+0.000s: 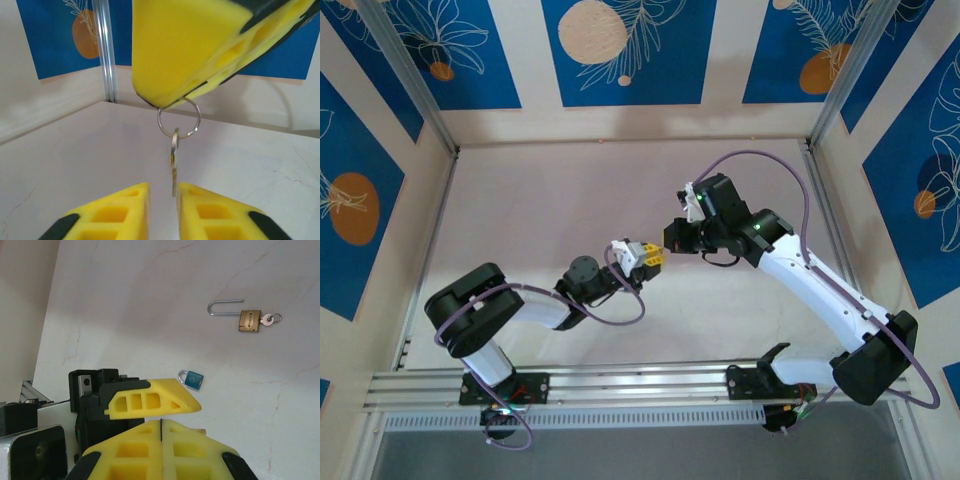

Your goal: Unlock with the key

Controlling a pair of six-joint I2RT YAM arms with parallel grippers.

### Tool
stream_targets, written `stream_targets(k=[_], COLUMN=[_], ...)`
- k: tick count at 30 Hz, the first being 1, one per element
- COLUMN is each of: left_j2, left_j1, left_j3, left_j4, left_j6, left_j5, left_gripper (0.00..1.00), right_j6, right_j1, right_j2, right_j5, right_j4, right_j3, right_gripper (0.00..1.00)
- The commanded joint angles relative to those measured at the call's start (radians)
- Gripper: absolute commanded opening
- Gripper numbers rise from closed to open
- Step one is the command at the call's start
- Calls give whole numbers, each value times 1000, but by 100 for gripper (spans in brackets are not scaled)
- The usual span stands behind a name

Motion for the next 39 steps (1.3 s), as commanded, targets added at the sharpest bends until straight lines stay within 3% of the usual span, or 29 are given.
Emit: stream_targets(k=[1,3,11,35,39], left_j2=[14,16,15,-47,-80], left_j1=[-11,-12,-14,-14,-12], left_j3=[13,11,1,0,17], left_j4=[50,55,61,-71,-178], left_j6=[-12,-15,-9,21,49], left_j5=[20,24,18,20,14], left_gripper=[14,8,0,0,0], right_j6=[14,14,17,-3,-40], right_j1=[-6,-7,-21,-67,-67], right_j2=[-15,-14,-21,-34,-52], right_j5=[-31,-33,-20,-31,-57], right_j4=[12,14,16,31,48], right_j3=[-20,-22,-31,-78,-89], right_gripper=[0,0,0,0,24])
